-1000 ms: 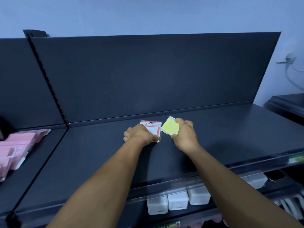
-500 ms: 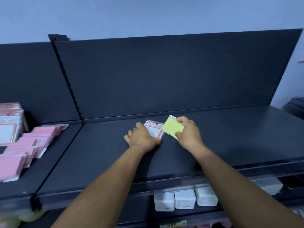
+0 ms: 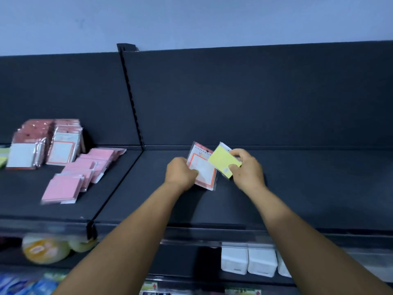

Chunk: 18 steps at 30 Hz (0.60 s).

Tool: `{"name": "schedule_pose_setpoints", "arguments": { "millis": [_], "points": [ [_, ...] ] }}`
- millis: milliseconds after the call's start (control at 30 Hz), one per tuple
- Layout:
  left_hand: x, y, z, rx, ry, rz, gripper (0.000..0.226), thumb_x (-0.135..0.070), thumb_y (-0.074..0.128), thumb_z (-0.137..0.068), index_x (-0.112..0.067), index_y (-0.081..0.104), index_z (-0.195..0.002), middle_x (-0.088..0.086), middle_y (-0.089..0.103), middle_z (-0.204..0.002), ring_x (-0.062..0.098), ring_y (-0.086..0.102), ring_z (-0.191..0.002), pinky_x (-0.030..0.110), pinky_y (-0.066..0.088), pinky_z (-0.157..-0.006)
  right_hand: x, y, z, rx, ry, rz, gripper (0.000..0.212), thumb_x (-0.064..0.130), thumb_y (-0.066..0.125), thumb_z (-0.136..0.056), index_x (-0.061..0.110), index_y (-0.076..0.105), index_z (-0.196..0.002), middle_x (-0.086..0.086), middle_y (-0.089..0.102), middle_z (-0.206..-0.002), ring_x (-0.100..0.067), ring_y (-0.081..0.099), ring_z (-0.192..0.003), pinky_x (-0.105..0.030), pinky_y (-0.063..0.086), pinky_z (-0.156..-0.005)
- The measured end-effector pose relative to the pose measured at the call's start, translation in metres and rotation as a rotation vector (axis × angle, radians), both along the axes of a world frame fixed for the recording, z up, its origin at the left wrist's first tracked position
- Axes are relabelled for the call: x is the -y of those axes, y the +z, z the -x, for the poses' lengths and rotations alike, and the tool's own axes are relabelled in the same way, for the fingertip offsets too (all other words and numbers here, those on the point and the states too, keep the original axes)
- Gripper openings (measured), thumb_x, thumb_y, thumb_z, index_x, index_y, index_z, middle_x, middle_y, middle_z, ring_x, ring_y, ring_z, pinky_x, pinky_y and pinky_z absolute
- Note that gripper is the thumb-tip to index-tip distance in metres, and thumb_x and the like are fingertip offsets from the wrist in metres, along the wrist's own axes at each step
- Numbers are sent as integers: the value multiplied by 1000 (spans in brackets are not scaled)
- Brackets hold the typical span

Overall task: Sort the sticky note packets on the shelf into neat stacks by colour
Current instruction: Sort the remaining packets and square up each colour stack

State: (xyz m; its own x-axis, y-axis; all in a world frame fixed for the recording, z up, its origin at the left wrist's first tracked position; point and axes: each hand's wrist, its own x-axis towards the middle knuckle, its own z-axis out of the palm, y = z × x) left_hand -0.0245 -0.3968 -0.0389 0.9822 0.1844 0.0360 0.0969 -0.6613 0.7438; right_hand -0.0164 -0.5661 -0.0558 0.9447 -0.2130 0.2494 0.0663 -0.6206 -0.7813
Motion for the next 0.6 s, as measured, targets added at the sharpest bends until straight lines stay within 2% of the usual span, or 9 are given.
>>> {"name": "schedule_pose_setpoints", "arguments": {
  "millis": [167,300,433,533,600],
  "points": [
    [-38,1,14,61,101,115,25,-6,44,-92,-6,68,-98,5,66,-94,19,57,-78,23,42,-57,-40,5,2,58,69,-25,34,1,50,-87,21,61,-113,3,64,-115,-20,57,-98,-23,38,-74],
    [-80,1,23,141,204,134,24,-10,45,-92,-10,64,-107,5,68,-108,22,60,-94,21,39,-72,-81,10,10,97,127,-75,35,1,49,-88,21,61,-114,6,63,-112,-13,53,-90,-22,37,-74],
    [-125,6,41,186,260,228,19,-11,50,-91,-13,64,-103,1,68,-102,15,59,-85,21,41,-70,-125,13,20,121,162,-148,35,1,49,-88,24,61,-111,8,63,-107,-16,56,-92,-22,39,-73],
    [-164,10,57,224,301,308,13,-11,55,-89,-16,66,-95,1,70,-99,19,65,-89,27,51,-79,-161,18,30,138,195,-168,35,1,50,-87,27,62,-108,10,63,-104,-16,56,-88,-23,39,-70],
    [-192,12,69,234,325,322,13,-12,57,-88,-17,68,-94,1,71,-98,19,65,-89,26,51,-79,-187,23,38,163,225,-192,36,0,50,-87,26,63,-107,10,63,-102,-15,57,-89,-23,39,-70]
  ]
}}
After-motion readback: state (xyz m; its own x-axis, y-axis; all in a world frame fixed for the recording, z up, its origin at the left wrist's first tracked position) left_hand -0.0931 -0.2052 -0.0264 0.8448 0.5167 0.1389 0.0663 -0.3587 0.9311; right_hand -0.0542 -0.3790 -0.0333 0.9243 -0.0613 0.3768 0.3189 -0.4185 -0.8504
